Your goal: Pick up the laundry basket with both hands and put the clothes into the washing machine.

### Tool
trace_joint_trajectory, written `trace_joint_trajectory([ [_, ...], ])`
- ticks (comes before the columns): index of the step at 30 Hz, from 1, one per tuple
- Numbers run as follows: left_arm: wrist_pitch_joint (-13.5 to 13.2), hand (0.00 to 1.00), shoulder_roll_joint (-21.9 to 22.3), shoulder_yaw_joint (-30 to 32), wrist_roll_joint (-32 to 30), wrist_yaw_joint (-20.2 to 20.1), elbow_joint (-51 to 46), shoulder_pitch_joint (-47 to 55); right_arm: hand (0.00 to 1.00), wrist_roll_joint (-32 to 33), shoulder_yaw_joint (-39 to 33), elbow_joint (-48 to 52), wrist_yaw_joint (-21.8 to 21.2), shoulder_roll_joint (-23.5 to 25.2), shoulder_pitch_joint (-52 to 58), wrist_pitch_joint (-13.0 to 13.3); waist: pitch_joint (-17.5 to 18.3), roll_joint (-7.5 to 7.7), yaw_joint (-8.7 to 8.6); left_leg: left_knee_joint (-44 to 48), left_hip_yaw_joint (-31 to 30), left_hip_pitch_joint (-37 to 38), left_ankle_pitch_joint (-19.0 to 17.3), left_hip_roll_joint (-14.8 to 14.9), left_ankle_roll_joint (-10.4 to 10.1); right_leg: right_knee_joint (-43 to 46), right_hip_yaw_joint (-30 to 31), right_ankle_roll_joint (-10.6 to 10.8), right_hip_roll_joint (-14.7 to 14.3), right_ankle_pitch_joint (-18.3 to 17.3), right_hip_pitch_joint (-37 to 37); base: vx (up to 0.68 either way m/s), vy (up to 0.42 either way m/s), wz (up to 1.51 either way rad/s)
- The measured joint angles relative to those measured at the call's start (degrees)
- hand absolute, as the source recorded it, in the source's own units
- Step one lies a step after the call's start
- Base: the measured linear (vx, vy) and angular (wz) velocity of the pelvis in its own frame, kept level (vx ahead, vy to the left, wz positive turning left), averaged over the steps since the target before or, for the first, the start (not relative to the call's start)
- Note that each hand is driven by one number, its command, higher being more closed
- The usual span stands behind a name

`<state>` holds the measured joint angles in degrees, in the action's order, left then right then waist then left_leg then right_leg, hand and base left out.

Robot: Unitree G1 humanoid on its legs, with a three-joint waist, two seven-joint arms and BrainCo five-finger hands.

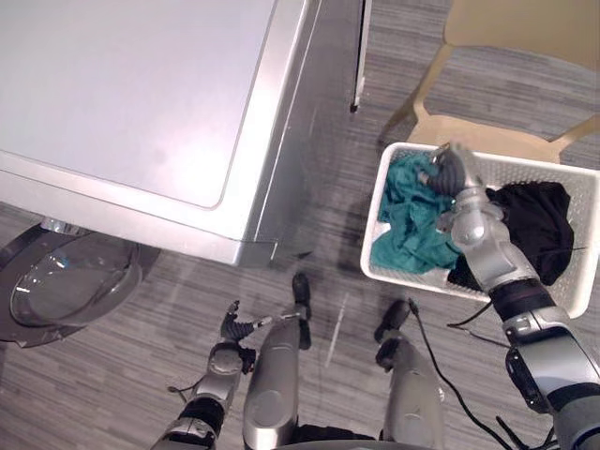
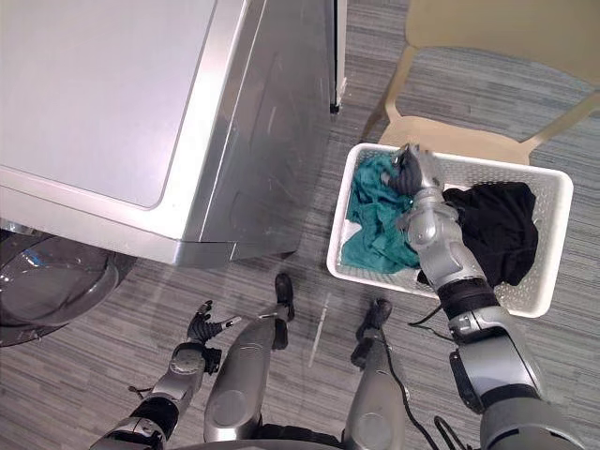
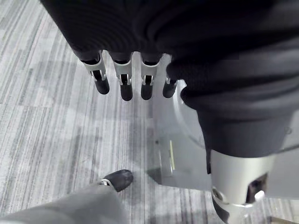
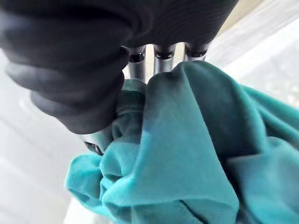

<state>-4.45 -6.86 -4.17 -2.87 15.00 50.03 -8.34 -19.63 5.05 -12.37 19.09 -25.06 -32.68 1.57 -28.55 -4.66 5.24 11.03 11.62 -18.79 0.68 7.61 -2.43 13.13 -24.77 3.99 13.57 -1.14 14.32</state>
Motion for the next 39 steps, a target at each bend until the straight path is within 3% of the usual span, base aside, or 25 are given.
trace_joint_trajectory([
  [3,0.6,0.0,0.0,0.3,0.0,-0.1,-1.2,2.8,1.0,4.0,-2.0,8.7,-0.2,6.5,7.7,1.5,1.3,1.66,-0.31,-2.9,1.1,4.1,0.3,-0.4,-0.5,-1.5,0.9,0.1,-0.2,0.1,-2.6,0.08,0.0,-0.12],
  [5,1.0,0.0,0.2,2.2,0.0,-0.9,-1.1,5.4,1.0,8.1,-2.6,13.3,-0.8,13.3,14.4,2.5,4.0,3.13,-1.24,-5.4,1.3,6.8,0.5,-0.8,-0.7,-3.2,0.9,0.4,-0.5,0.2,-4.9,0.13,0.0,-0.04],
  [8,1.5,0.0,0.5,2.7,-0.1,-1.3,-1.1,7.9,1.0,13.0,-3.1,18.7,-2.8,18.0,21.9,3.9,7.8,4.37,-1.37,-7.4,1.7,10.6,0.5,-1.4,-0.8,-5.2,1.2,0.6,-0.6,0.3,-8.3,0.13,0.008,-0.03],
  [13,1.5,0.0,1.6,5.4,-0.1,-1.5,-1.0,11.3,1.0,20.0,-1.7,25.1,-6.8,22.3,26.8,7.3,11.9,5.57,-1.35,-9.2,2.7,15.8,0.5,-2.0,-0.8,-6.5,2.6,0.9,-0.5,0.5,-12.7,0.09,0.023,-0.05],
  [17,1.4,0.0,1.5,6.8,-0.2,-2.6,-1.1,12.1,1.0,22.0,1.1,26.4,-9.2,23.7,27.0,9.2,13.2,6.43,-1.32,-8.7,3.7,17.0,0.1,-1.9,-0.8,-5.4,4.5,0.9,-0.4,0.5,-12.6,-0.01,0.019,-0.21],
  [18,1.4,0.0,1.6,7.2,-0.2,-2.6,-1.3,11.9,1.0,22.5,1.9,27.2,-9.2,23.8,26.9,9.3,13.2,6.47,-1.43,-7.1,4.1,16.3,-0.8,-1.7,-0.2,-1.7,5.0,1.0,0.2,0.6,-10.5,-0.11,0.055,-0.15],
  [20,1.4,0.0,1.7,7.6,-0.1,-2.6,-1.9,11.9,1.0,22.7,1.7,27.7,-9.0,23.9,26.1,9.6,13.2,6.3,-1.16,-2.8,3.6,13.7,-2.0,-0.7,1.6,0.2,8.8,4.7,0.4,1.7,-9.1,-0.12,0.06,-0.03],
  [22,1.3,0.0,1.4,9.0,-0.1,-2.4,-3.7,11.6,1.0,22.5,1.7,29.9,-7.8,23.9,25.7,10.4,13.0,6.61,-2.03,0.8,-0.1,11.1,-2.9,-1.5,2.1,21.2,13.7,3.0,1.1,-8.1,-6.7,-0.1,-0.008,0.84],
  [24,1.4,0.0,1.0,9.4,0.0,-2.2,-5.6,12.0,1.0,22.3,2.0,30.8,-7.5,24.0,24.9,11.1,13.0,6.79,-0.92,2.8,-2.4,9.8,-2.9,-2.3,2.1,27.5,16.6,4.1,-0.8,-10.1,-8.4,-0.12,-0.089,0.94],
  [27,1.2,0.0,1.5,10.8,0.4,-0.8,-11.7,14.7,1.0,22.2,4.4,30.9,-6.5,23.5,19.3,12.1,13.1,6.14,0.61,8.4,-4.7,4.1,-2.7,-2.0,1.8,19.2,20.5,2.6,-5.5,-16.3,-13.0,-0.25,-0.127,0.46],
  [29,0.8,0.0,2.5,10.6,2.0,-0.6,-15.5,16.1,1.0,22.3,4.2,30.9,-5.5,23.2,16.0,12.8,12.7,5.3,1.87,6.6,-6.8,0.0,1.3,-0.8,0.4,8.0,17.2,-0.2,-7.9,-18.7,-15.2,-0.33,-0.158,0.23],
  [30,0.8,0.0,3.5,10.4,2.3,-0.6,-16.6,16.2,1.0,22.3,4.2,30.8,-5.2,22.9,15.3,13.0,12.4,4.56,1.78,5.4,-7.5,-0.8,3.1,-0.3,0.2,6.3,16.7,-0.6,-9.1,-18.7,-15.1,-0.38,-0.183,0.41],
  [31,0.8,0.0,4.8,8.7,2.8,-0.6,-19.1,16.2,1.0,22.3,4.0,30.6,-4.6,21.4,14.1,13.1,11.2,2.15,1.53,1.4,-9.2,-1.1,7.4,1.0,-0.4,5.1,16.0,-2.4,-11.9,-17.5,-14.8,-0.4,-0.169,0.63],
  [32,0.6,0.0,5.8,6.4,3.1,-0.7,-21.8,16.4,1.0,22.3,3.7,30.5,-4.2,19.9,14.1,13.0,11.0,-0.15,1.58,-5.3,-10.0,0.2,9.3,1.9,-0.3,4.7,13.5,-3.6,-13.8,-16.1,-14.3,-0.4,-0.156,0.78],
  [33,0.6,0.0,5.9,4.9,3.2,-0.8,-22.6,16.3,1.0,22.3,3.7,30.4,-4.2,19.1,14.1,12.9,10.8,-0.8,1.31,-7.7,-9.1,1.0,7.7,2.2,-0.3,4.6,11.8,-4.3,-13.9,-15.7,-14.2,-0.42,-0.1,1.28],
  [34,0.5,0.0,6.1,2.3,3.2,-1.2,-24.6,15.0,1.0,22.3,3.7,30.1,-4.4,18.5,13.8,12.9,10.8,-0.18,0.11,-8.6,-6.4,0.2,0.8,1.3,0.2,3.7,8.4,-6.0,-11.4,-15.5,-13.3,-0.44,-0.058,1.21],
  [36,0.0,0.0,6.0,0.4,3.2,-1.3,-29.3,15.6,1.0,22.4,4.1,28.2,-4.9,18.8,12.1,12.9,10.8,1.94,-0.66,-0.3,-3.3,-0.7,2.2,-0.9,2.8,3.1,6.3,-7.1,-7.6,-13.8,-11.9,-0.43,-0.082,0.93],
  [38,-0.7,0.0,5.8,-0.5,3.0,-1.3,-34.1,16.5,1.0,22.6,6.0,28.2,-5.9,19.0,12.1,12.9,11.2,1.53,-1.31,7.4,-1.5,2.2,1.6,-1.2,2.3,0.4,5.1,-7.2,-6.5,-10.9,-11.9,-0.22,-0.063,0.42],
  [39,-1.7,0.0,5.8,-1.0,2.6,-1.2,-37.3,17.1,1.0,23.1,7.4,28.2,-7.0,18.9,12.2,13.0,11.8,0.67,-1.31,10.0,-1.1,5.8,-1.8,-0.1,1.5,-1.0,4.7,-7.3,-7.0,-9.5,-11.8,-0.17,0.029,0.18],
])
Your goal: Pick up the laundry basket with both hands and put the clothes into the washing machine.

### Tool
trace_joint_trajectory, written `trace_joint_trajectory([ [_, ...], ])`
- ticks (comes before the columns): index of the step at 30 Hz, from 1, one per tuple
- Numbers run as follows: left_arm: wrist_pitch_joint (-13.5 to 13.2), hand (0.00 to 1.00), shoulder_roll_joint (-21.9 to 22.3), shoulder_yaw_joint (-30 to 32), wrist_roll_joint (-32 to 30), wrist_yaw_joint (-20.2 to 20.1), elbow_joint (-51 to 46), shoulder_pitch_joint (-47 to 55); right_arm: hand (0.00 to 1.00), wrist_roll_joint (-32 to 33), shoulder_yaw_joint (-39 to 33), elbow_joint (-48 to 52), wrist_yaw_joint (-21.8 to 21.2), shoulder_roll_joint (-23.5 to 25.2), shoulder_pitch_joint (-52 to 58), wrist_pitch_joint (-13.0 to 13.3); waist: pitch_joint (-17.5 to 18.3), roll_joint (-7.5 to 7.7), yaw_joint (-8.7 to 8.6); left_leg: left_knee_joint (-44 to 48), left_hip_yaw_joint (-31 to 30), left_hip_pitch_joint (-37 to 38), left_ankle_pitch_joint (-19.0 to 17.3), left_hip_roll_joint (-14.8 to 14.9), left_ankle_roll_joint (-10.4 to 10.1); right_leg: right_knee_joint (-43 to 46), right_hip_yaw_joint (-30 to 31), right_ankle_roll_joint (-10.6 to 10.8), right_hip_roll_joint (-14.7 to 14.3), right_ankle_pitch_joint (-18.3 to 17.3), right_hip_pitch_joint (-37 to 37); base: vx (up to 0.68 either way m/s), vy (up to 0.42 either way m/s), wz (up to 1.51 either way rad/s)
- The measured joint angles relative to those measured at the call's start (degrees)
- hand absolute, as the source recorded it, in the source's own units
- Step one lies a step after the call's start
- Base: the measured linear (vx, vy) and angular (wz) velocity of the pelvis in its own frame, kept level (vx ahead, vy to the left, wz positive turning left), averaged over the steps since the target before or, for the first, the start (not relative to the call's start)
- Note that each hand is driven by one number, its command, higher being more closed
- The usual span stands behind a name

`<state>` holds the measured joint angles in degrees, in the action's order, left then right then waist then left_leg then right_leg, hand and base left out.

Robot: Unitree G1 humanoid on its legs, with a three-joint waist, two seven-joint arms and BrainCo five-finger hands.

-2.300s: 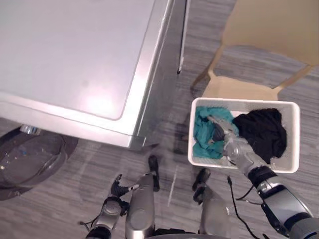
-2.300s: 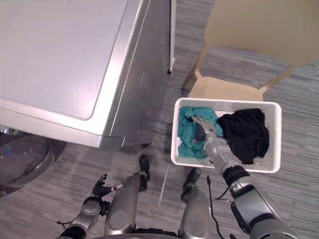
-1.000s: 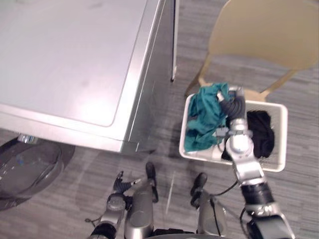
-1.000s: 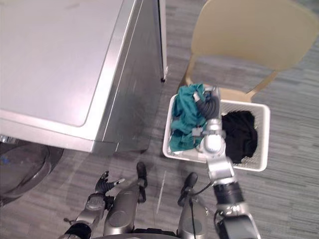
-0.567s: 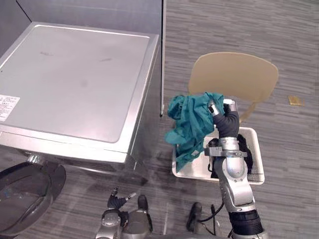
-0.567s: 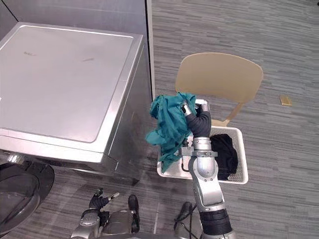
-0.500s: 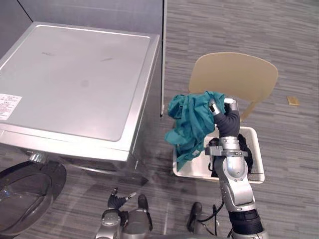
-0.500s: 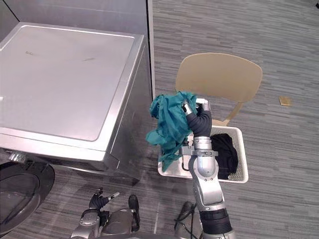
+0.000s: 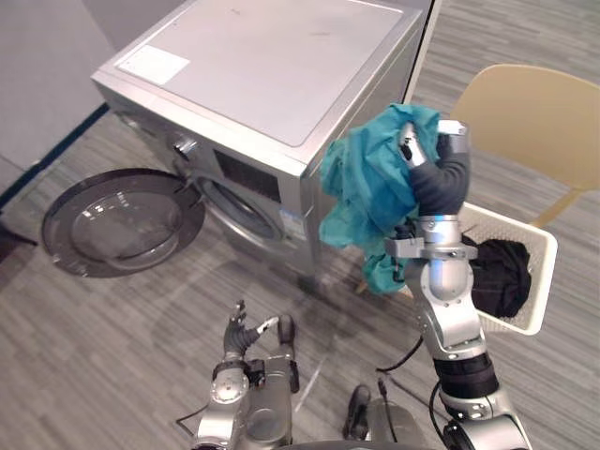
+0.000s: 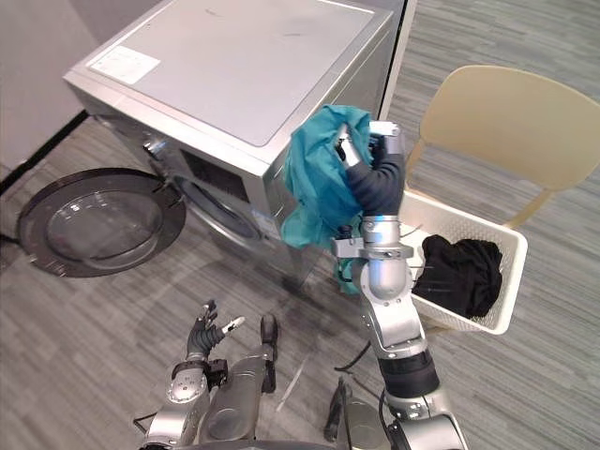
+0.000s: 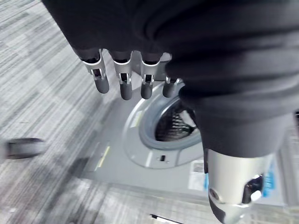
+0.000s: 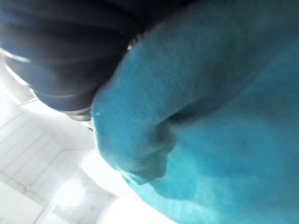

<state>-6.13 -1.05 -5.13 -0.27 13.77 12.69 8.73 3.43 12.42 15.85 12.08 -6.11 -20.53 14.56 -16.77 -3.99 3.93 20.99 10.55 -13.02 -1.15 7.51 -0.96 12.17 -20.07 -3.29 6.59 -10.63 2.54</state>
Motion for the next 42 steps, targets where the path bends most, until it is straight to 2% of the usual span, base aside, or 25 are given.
trace_joint_trajectory([
  [1,-1.0,0.0,-0.2,-1.6,-0.5,0.0,-2.5,-0.4,1.0,0.7,1.1,0.0,-1.1,0.1,0.0,0.1,1.0,-1.05,-0.18,-0.9,0.4,4.5,-2.0,0.6,-0.7,-0.7,-0.6,-0.1,-0.5,0.8,0.4,-0.16,0.049,0.19],
  [2,-1.4,0.0,-0.4,-2.4,-0.6,0.0,-3.6,-0.8,1.0,0.8,1.6,0.0,-1.6,0.1,0.0,0.2,1.8,-1.31,-0.22,-2.7,0.5,6.5,-2.5,0.5,-1.2,-0.9,-1.0,0.1,-0.6,1.1,1.0,-0.12,0.055,0.51],
  [4,-3.0,0.0,-0.1,-7.8,-2.7,-0.4,-6.8,-3.7,1.0,2.3,2.9,0.3,-3.5,0.2,0.0,0.4,3.9,-2.81,-1.6,-17.0,0.2,13.2,-1.0,0.6,-3.7,-2.4,-4.7,1.9,-1.7,2.9,1.4,-0.08,0.066,0.81],
  [5,-3.2,0.0,-0.1,-9.2,-2.9,-0.6,-7.6,-4.5,1.0,2.5,3.5,0.3,-3.7,0.3,-0.1,0.4,4.3,-3.0,-1.56,-19.6,0.2,14.1,-0.7,0.7,-4.2,-2.2,-5.5,1.9,-2.0,3.1,1.6,-0.05,0.115,0.69],
  [6,-3.3,0.0,-0.3,-11.4,-3.4,-0.9,-8.5,-6.3,1.0,2.7,4.8,0.3,-4.4,1.3,-0.1,0.4,4.7,-2.64,-1.53,-21.3,0.3,14.8,-0.7,0.9,-4.2,-2.0,-6.8,2.1,-2.1,3.6,1.7,-0.04,0.15,0.37],
  [7,-3.3,0.0,-0.8,-13.3,-4.5,-0.8,-9.0,-7.8,1.0,2.8,6.9,0.3,-4.9,2.6,-0.1,0.4,5.3,-1.47,-1.1,-21.4,-0.1,14.8,-0.6,0.5,-4.2,-2.1,-7.0,2.3,-1.8,4.0,1.5,-0.02,0.126,0.3],
  [8,-3.3,0.0,-0.9,-14.0,-5.0,-0.8,-9.2,-8.4,1.0,2.9,8.2,0.3,-5.0,3.3,-0.3,0.4,5.6,-0.96,-1.11,-21.3,-0.4,14.9,-0.6,0.4,-4.2,-2.2,-7.1,2.5,-1.5,4.1,1.1,-0.01,0.087,0.18],
  [10,-3.3,0.0,-1.6,-16.7,-5.5,0.3,-9.2,-10.8,1.0,4.0,14.2,0.3,-6.5,5.1,-1.3,0.4,6.5,0.09,-1.34,-20.9,-1.2,17.2,-0.5,-0.6,-4.1,-3.8,-7.5,3.5,-1.0,4.9,-2.4,0.0,0.081,0.23],
  [15,-3.3,0.0,-1.5,-19.1,-7.7,4.2,-9.1,-17.9,1.0,7.6,23.8,0.3,-8.6,8.0,-3.8,0.4,9.0,0.24,-1.33,-21.0,-2.4,18.1,0.1,-1.5,-3.1,-7.6,-8.3,4.0,-1.0,7.1,-5.4,-0.03,0.056,0.15],
  [16,-3.3,1.0,-1.5,-19.9,-8.5,5.1,-8.6,-19.7,1.0,8.7,25.2,0.2,-8.7,8.2,-4.0,0.4,9.1,0.24,-1.34,-21.1,-2.4,18.2,0.3,-1.5,-2.8,-9.0,-8.3,3.7,-1.4,8.2,-6.1,-0.08,0.016,-0.01],
  [22,-2.6,1.0,-1.5,-21.5,-11.7,8.7,-5.1,-22.3,1.0,11.9,26.6,-1.5,-8.6,8.2,-3.1,0.6,9.8,0.24,-1.48,-23.1,-2.2,19.0,0.8,-1.0,-2.5,-15.2,-7.3,3.0,-3.7,11.5,-7.8,-0.08,0.004,-0.09],
  [25,-1.9,1.0,-1.5,-21.3,-11.8,9.2,-4.3,-22.3,1.0,12.0,26.9,-1.5,-8.7,7.8,-0.4,0.5,10.3,0.24,-1.55,-23.3,-1.7,19.0,0.9,-0.7,-2.5,-17.6,-6.5,2.9,-4.6,13.0,-8.4,-0.05,-0.009,-0.12],
  [26,-1.9,1.0,-1.5,-21.2,-11.8,9.2,-3.9,-22.3,0.0,12.1,26.8,-1.5,-8.7,7.8,0.2,0.5,10.4,0.24,-1.58,-23.3,-1.6,19.0,0.9,-0.7,-2.6,-17.8,-6.4,2.9,-4.6,13.3,-8.4,-0.01,-0.007,-0.09],
  [28,-1.6,1.0,-1.6,-19.9,-11.8,9.0,-3.0,-21.9,0.0,12.5,26.3,-2.0,-9.0,6.9,2.6,0.6,10.6,0.22,-1.6,-24.0,-1.2,19.4,1.4,-0.4,-3.3,-17.8,-6.2,2.6,-5.0,13.6,-8.4,0.01,0.0,-0.08],
  [32,-1.6,1.0,-1.4,-14.6,-11.7,8.8,-2.9,-18.8,0.0,12.0,22.9,-4.7,-9.8,4.3,6.0,0.3,10.6,0.35,-1.71,-24.3,-0.8,19.7,1.5,0.0,-3.4,-17.8,-5.6,2.5,-5.4,13.6,-8.2,0.04,0.012,-0.07],
  [42,-1.3,1.0,-2.6,-1.1,-11.7,6.0,-2.9,-5.6,0.0,-0.9,3.1,-5.6,-9.5,-5.0,18.8,-0.6,10.7,0.42,-1.39,-25.2,-1.0,18.6,1.5,-0.4,-3.5,-17.8,-5.8,2.6,-5.5,13.6,-7.5,0.06,0.03,0.02],
])
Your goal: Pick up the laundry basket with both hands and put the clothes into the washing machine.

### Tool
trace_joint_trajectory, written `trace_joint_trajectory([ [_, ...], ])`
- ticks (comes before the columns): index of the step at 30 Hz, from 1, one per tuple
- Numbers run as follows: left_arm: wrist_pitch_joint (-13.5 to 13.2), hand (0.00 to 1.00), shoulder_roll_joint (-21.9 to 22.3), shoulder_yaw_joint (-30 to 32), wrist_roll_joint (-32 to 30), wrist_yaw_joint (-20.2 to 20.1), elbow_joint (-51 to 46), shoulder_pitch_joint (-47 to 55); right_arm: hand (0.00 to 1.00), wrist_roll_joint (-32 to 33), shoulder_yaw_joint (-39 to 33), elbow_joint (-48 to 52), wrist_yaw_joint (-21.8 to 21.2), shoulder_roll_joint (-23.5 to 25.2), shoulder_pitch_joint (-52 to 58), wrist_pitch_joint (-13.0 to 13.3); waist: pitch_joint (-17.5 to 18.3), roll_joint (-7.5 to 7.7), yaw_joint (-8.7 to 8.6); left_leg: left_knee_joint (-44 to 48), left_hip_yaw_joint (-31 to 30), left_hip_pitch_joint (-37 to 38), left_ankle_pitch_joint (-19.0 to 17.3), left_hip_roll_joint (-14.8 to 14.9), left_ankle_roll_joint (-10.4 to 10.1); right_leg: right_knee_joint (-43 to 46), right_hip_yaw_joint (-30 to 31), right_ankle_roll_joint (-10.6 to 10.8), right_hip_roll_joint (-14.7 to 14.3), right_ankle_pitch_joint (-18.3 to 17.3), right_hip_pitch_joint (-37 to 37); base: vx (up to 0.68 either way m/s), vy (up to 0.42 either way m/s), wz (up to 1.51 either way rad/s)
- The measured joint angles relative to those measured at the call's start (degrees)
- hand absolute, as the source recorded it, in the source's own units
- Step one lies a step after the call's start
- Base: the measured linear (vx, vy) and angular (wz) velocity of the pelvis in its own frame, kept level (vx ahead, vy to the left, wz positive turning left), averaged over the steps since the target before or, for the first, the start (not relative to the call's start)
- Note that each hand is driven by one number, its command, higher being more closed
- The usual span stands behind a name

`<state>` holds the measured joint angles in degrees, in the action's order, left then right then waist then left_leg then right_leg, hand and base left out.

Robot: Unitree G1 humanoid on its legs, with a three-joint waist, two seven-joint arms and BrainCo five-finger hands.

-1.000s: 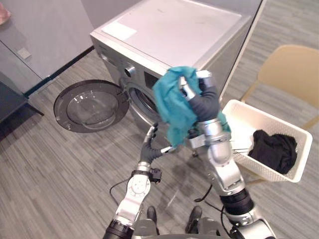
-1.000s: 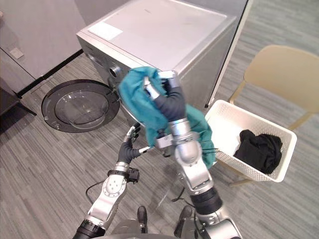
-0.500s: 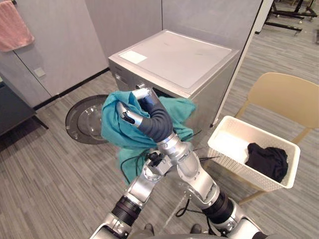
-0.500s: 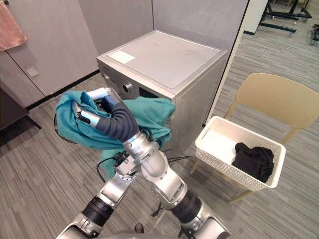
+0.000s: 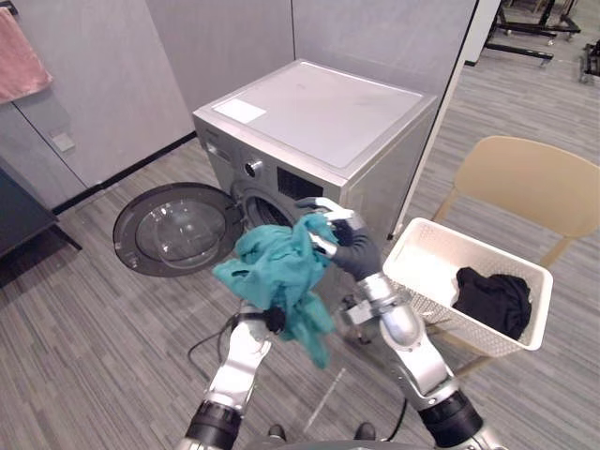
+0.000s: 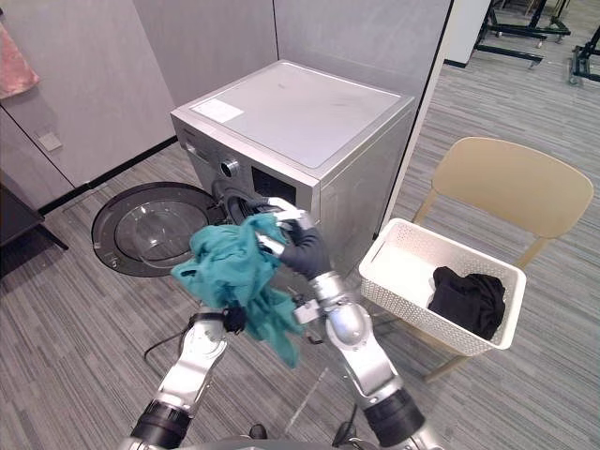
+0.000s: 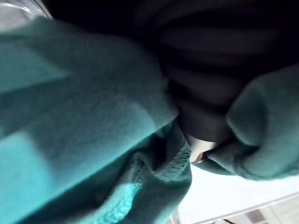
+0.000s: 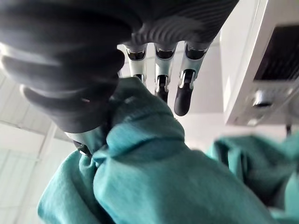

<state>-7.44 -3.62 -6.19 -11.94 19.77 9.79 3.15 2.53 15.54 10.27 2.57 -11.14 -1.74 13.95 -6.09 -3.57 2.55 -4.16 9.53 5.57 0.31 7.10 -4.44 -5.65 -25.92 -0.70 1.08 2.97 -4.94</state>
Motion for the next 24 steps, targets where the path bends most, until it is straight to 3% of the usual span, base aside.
trace_joint_trajectory([
  [5,0.0,1.0,-0.3,5.0,0.3,-2.1,3.1,2.8,0.0,-5.2,-5.6,-1.2,0.6,-4.1,6.6,-0.5,0.0,0.09,0.15,0.5,-2.5,-3.7,0.0,-0.1,0.0,0.0,-2.4,0.4,0.1,-0.5,2.1,0.05,0.014,0.24],
  [9,0.0,1.0,-0.9,5.7,0.4,-3.7,8.1,3.1,0.0,-10.2,-7.8,-13.3,0.5,-6.7,8.9,-1.5,0.0,0.11,0.46,1.6,-7.0,-9.1,1.6,-0.4,0.3,4.1,-9.6,0.8,2.0,-4.0,4.7,0.04,-0.003,0.88],
  [11,0.1,1.0,-1.0,5.7,0.7,-4.9,10.1,3.1,0.0,-13.0,-7.9,-20.5,0.7,-6.7,8.7,-2.6,-0.1,0.3,0.48,3.3,0.2,-11.8,1.6,-1.2,4.8,9.1,-14.4,1.0,5.0,-7.1,6.3,0.06,0.075,1.24],
  [12,0.2,1.0,-1.1,5.8,1.1,-5.3,11.2,3.2,0.0,-14.9,-7.8,-25.2,0.9,-6.6,8.3,-3.8,-0.2,0.52,0.53,5.2,8.7,-12.6,-0.1,-0.9,9.2,12.6,-17.1,1.4,7.4,-8.9,6.8,0.14,0.152,1.28],
  [13,0.4,1.0,-1.1,5.9,1.2,-5.7,11.9,3.4,0.0,-16.7,-7.6,-29.4,0.9,-6.1,8.0,-4.6,-0.2,0.5,0.97,7.2,16.0,-13.0,-0.7,0.3,10.2,15.1,-19.3,2.0,9.2,-10.2,6.8,0.17,0.139,1.17],
  [15,0.5,1.0,-1.1,5.9,1.2,-6.1,12.7,4.3,0.0,-18.7,-7.7,-35.3,0.9,-4.9,6.6,-5.7,-0.2,0.39,1.52,8.2,20.4,-13.4,0.0,0.3,9.2,17.2,-21.4,3.0,11.2,-11.1,6.6,0.14,0.097,0.9],
  [18,0.7,1.0,-1.2,7.0,1.2,-6.7,15.3,6.0,0.0,-19.2,-7.8,-41.8,0.9,-1.8,4.2,-6.7,-0.5,0.93,1.57,8.5,18.8,-13.5,-0.3,-1.4,8.6,17.4,-23.0,4.1,12.7,-11.1,5.2,0.14,0.116,0.64],
  [20,1.0,1.0,-1.1,7.7,1.2,-7.4,16.2,8.3,0.0,-19.2,-7.9,-46.4,1.0,0.6,2.2,-7.1,-0.9,1.62,1.84,11.0,18.6,-13.3,-3.3,-1.9,6.2,19.5,-23.2,6.4,14.5,-12.1,4.1,0.11,0.13,0.33],
  [22,1.5,1.0,-1.1,7.9,1.1,-8.0,17.5,9.9,0.0,-19.2,-9.0,-48.7,1.1,1.8,1.2,-7.9,-1.6,2.66,2.3,13.6,17.1,-12.5,-7.1,-4.0,6.1,29.8,-22.7,7.5,20.5,-14.7,4.5,0.11,0.198,0.42],
  [23,2.0,1.0,-1.2,7.9,1.1,-8.6,17.8,10.7,0.0,-19.1,-9.9,-49.0,1.4,1.8,2.3,-8.3,-1.8,3.08,1.58,14.6,14.9,-11.6,-9.5,-5.6,6.5,39.0,-20.0,4.3,25.0,-15.0,5.8,0.11,0.197,0.72],
  [24,2.2,1.0,-1.3,7.9,1.1,-8.6,17.8,11.1,0.0,-19.0,-10.3,-49.1,1.5,1.8,2.9,-8.3,-1.9,3.24,1.3,15.0,13.9,-11.0,-10.3,-6.3,6.9,44.2,-16.8,1.3,26.8,-14.0,7.6,0.16,0.205,0.87],
])
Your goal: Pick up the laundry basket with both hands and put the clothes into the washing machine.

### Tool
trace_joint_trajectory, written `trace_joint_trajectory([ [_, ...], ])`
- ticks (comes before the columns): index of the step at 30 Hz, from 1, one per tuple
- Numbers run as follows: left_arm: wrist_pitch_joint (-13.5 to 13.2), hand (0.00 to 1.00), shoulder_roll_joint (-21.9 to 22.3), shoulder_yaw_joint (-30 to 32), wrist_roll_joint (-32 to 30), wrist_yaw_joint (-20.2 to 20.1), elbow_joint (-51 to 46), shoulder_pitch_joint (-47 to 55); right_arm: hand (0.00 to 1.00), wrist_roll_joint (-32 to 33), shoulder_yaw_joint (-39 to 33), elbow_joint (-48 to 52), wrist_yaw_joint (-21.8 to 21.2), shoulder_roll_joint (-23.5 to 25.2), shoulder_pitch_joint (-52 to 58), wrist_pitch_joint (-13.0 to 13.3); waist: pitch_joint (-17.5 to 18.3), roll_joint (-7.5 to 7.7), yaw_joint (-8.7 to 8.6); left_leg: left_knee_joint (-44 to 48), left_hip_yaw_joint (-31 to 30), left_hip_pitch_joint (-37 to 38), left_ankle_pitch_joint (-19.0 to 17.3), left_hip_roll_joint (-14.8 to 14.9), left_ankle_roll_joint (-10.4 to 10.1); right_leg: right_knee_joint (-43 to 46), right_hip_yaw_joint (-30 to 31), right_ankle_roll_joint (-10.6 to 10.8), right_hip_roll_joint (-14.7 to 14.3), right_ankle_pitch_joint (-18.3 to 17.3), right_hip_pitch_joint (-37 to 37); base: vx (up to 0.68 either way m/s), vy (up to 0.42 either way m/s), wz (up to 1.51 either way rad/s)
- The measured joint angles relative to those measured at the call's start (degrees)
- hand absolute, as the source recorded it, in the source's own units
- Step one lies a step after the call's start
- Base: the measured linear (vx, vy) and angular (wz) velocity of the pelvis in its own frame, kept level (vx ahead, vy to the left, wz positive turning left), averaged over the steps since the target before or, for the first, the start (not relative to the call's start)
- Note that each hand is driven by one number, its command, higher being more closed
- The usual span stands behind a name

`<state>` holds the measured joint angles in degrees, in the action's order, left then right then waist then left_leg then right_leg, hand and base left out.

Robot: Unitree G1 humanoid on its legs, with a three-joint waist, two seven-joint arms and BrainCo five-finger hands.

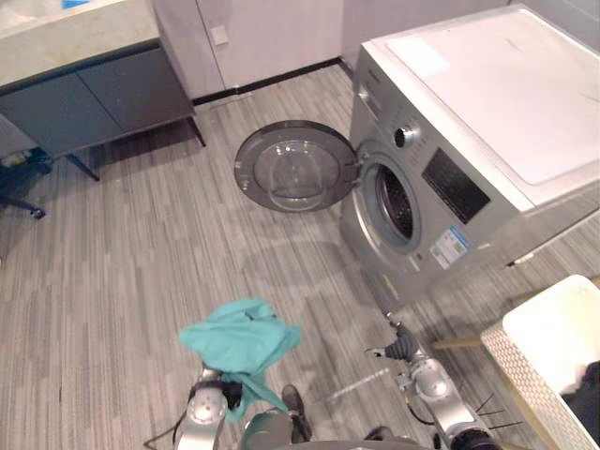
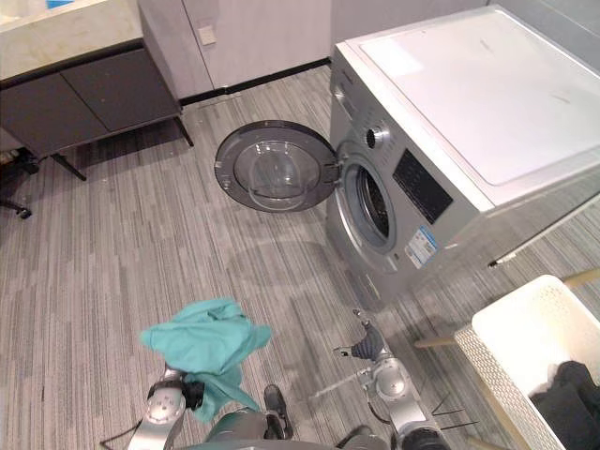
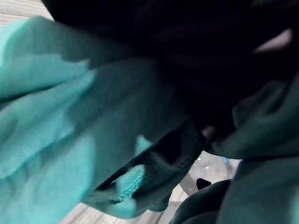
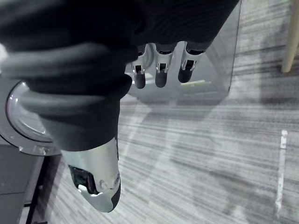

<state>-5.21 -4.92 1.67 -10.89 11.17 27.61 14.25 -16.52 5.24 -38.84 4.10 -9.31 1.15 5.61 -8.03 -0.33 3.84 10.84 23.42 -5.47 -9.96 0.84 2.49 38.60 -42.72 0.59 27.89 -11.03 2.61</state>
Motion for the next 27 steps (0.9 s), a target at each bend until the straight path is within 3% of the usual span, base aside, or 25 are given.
trace_joint_trajectory([
  [1,0.4,1.0,-0.6,0.0,-0.1,0.0,0.0,0.4,0.0,0.1,-0.5,-0.4,0.6,0.2,1.3,-0.4,-0.3,-0.04,-0.27,0.6,-2.0,1.2,-1.3,-0.2,0.1,7.8,9.6,-1.6,0.1,0.3,4.7,0.21,0.168,0.86],
  [2,0.5,1.0,-1.7,0.0,-0.3,0.1,0.0,0.4,0.0,0.2,-0.8,-0.4,0.9,0.7,1.9,-0.7,-1.1,-0.03,-0.87,0.6,-4.1,2.5,-1.9,0.2,0.2,11.2,16.2,0.6,-3.0,-2.1,8.1,0.22,0.14,0.83],
  [4,0.5,1.0,-2.8,0.0,-0.5,0.1,0.0,0.5,0.0,0.3,-0.9,-0.3,1.0,1.5,1.8,-0.8,-1.7,0.26,-2.29,-1.0,-5.8,4.8,-2.1,0.0,0.1,10.5,18.4,0.9,-5.7,-3.7,12.4,0.22,0.067,0.62],
  [8,0.5,1.0,-4.3,-1.4,-0.8,0.0,1.4,-0.7,0.0,0.7,-1.0,-0.2,1.4,1.5,1.3,-0.8,-2.1,0.76,-3.1,-3.3,-6.5,9.5,-3.1,-0.3,-2.2,0.4,14.6,0.9,-10.5,-3.3,18.7,0.36,0.012,0.25],
  [9,0.4,1.0,-4.3,-2.2,-1.1,0.0,2.3,-1.7,0.0,0.7,-1.0,-0.1,1.5,1.4,1.4,-0.8,-2.0,0.92,-3.41,-3.9,-6.5,10.7,-4.1,-0.4,-3.6,-2.2,11.9,-2.4,-11.3,-1.8,19.4,0.43,-0.057,0.4],
  [11,0.3,1.0,-4.4,-3.3,-1.1,0.0,2.6,-1.9,0.0,0.7,-0.6,-0.1,1.4,1.6,1.7,-0.8,-1.3,2.14,-4.5,-2.0,-7.1,12.5,-5.8,-0.8,-6.5,-7.4,8.0,-4.7,-13.5,0.9,17.7,0.52,-0.105,0.43],
  [12,0.5,1.0,-3.6,-3.7,-1.3,-0.1,4.0,-3.8,0.0,0.7,-0.8,0.0,1.2,0.8,1.2,-0.8,-2.0,1.03,-4.58,8.5,-6.0,8.5,-7.0,2.7,-8.0,-10.6,6.8,-7.7,-16.1,0.5,15.1,0.57,-0.124,0.03],
  [13,0.3,1.0,-3.0,-4.3,-1.3,-0.6,3.8,-4.3,0.0,0.7,-0.8,1.4,1.2,0.3,0.7,-0.6,-2.7,-0.67,-4.38,23.4,-4.7,2.7,-5.3,7.4,-8.7,-15.7,6.8,-7.7,-19.6,0.9,11.9,0.56,-0.128,-0.26],
  [14,0.3,1.0,-2.7,-4.4,-1.3,-1.1,3.8,-4.2,0.0,0.7,-0.7,2.2,1.2,0.1,0.6,-0.4,-3.1,-1.43,-4.18,30.8,-4.1,0.4,-2.6,9.9,-8.0,-17.6,7.4,-7.7,-21.4,0.9,10.1,0.52,-0.118,-0.87],
  [15,0.3,1.0,-2.4,-4.8,-1.3,-1.4,3.9,-4.2,0.0,0.9,-0.7,2.8,1.3,-0.3,0.2,-0.1,-3.6,-1.94,-2.98,41.7,-4.0,-3.3,-2.4,13.5,-6.8,-20.1,10.4,-7.8,-24.1,0.7,7.1,0.5,-0.104,-1.32],
  [16,0.3,1.0,-2.2,-5.5,-1.3,-1.6,3.9,-4.8,0.0,1.5,-0.8,2.5,1.4,-0.5,-0.2,0.2,-4.0,-1.48,-2.09,47.0,-4.6,-5.6,-3.5,14.9,-5.1,-21.7,13.4,-7.8,-25.1,0.7,4.6,0.49,-0.069,-1.36],
  [18,0.2,1.0,-2.2,-6.8,-1.3,-2.4,4.0,-6.3,0.0,2.0,-1.0,2.0,2.0,-0.6,-0.3,0.2,-4.9,-0.13,-1.79,47.1,-5.2,-8.5,-4.0,14.5,-4.3,-23.9,17.0,-7.6,-24.9,0.8,0.9,0.46,-0.005,-1.01],
  [21,-0.2,1.0,-2.3,-7.7,-1.3,-2.4,3.9,-8.1,0.0,2.0,-1.1,1.5,2.3,-1.2,-0.7,0.1,-5.6,0.6,-1.73,37.1,-10.4,-12.5,-4.1,11.7,-4.3,-25.9,22.6,-7.6,-24.7,0.8,-3.0,0.43,0.12,-1.04],
  [22,-0.4,1.0,-2.4,-7.8,-1.3,-2.4,4.0,-8.6,0.0,2.0,-1.3,0.6,2.6,-1.1,-1.5,0.1,-6.2,0.91,-1.53,28.7,-16.2,-13.5,-4.0,7.9,-4.5,-25.5,25.8,-7.3,-24.0,0.8,-3.7,0.34,0.261,-1.32],
  [23,-0.4,1.0,-2.4,-7.8,-1.3,-2.4,4.0,-8.7,0.0,2.0,-1.4,-0.6,2.8,-0.8,-2.0,0.1,-6.6,0.98,-1.42,20.1,-21.0,-13.4,-3.0,5.4,-6.0,-24.7,27.8,-5.9,-23.5,0.9,-3.6,0.33,0.294,-1.51],
  [24,-0.5,1.0,-2.2,-8.0,-1.3,-2.4,4.0,-8.4,0.0,1.9,-1.5,-0.9,3.3,-1.1,-2.2,0.1,-6.5,-0.21,-1.29,9.7,-25.9,-11.8,2.4,4.4,-8.0,-23.6,30.0,-2.7,-24.1,0.2,-3.4,0.39,0.436,-1.63],
  [25,-0.5,1.0,-1.7,-8.8,-1.3,-2.4,4.3,-7.5,0.0,1.4,-1.6,-0.6,3.6,-1.7,-1.9,0.1,-6.8,-2.9,-1.45,6.8,-28.4,-11.4,9.9,5.9,-7.0,-22.3,32.9,1.3,-26.0,-2.4,-3.7,0.35,0.418,-1.49],
  [26,-0.4,1.0,-2.5,-9.0,-1.3,-2.4,6.5,-9.8,0.0,1.3,-2.4,-0.8,3.6,0.2,-2.0,0.1,-7.5,-0.25,-1.77,9.0,-25.6,-11.8,9.0,4.3,-6.4,-21.6,35.7,2.8,-23.1,-3.4,-2.9,0.28,0.347,-1.19],
  [27,-0.3,1.0,-2.8,-8.8,-1.3,-2.3,6.8,-10.3,0.0,1.3,-2.4,-0.8,3.4,0.7,-1.9,0.1,-7.3,0.34,-1.72,8.7,-24.2,-11.8,8.7,4.1,-6.1,-21.6,36.7,3.2,-22.3,-2.9,-2.0,0.17,0.25,-1.03],
])
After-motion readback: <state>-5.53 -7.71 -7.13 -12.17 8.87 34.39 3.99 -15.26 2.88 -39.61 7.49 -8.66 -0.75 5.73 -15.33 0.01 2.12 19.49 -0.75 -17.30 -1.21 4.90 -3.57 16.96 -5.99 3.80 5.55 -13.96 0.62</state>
